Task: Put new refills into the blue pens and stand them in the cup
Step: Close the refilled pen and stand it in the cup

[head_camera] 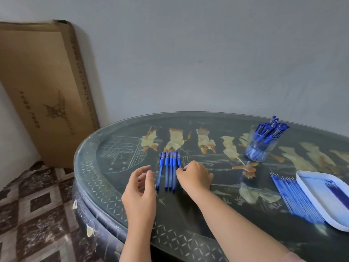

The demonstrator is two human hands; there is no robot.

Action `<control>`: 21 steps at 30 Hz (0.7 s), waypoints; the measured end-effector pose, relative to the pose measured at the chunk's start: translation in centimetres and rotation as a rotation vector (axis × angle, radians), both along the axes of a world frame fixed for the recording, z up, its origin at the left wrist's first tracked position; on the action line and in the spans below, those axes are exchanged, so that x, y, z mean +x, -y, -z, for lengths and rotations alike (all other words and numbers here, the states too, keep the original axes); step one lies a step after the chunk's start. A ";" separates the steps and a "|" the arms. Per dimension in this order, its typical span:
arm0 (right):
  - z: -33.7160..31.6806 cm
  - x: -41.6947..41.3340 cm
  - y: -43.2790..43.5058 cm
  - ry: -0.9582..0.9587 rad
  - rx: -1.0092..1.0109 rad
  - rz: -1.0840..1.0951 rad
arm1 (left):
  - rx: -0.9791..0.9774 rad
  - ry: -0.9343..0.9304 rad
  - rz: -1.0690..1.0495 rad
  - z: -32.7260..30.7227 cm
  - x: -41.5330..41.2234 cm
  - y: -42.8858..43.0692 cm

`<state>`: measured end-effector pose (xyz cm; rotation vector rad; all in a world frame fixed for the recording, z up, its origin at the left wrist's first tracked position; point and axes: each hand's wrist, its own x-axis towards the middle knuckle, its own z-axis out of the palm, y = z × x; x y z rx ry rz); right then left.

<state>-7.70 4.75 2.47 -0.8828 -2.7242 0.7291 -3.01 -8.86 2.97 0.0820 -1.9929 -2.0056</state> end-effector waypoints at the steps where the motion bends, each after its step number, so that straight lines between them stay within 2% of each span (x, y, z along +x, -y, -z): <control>1: -0.2 0.1 0.0 -0.005 -0.003 -0.004 | -0.003 0.004 0.001 0.0 0.1 0.0; 9: -1.3 0.4 -0.4 0.015 0.011 -0.026 | -0.041 0.014 0.009 -0.2 0.2 0.0; 17: -0.6 1.7 -2.2 -0.048 -0.009 -0.057 | -0.264 0.051 0.109 0.0 0.0 -0.5; 21: -1.2 3.6 -4.4 -0.079 -0.058 -0.070 | -0.285 0.050 0.081 0.1 -0.1 -0.4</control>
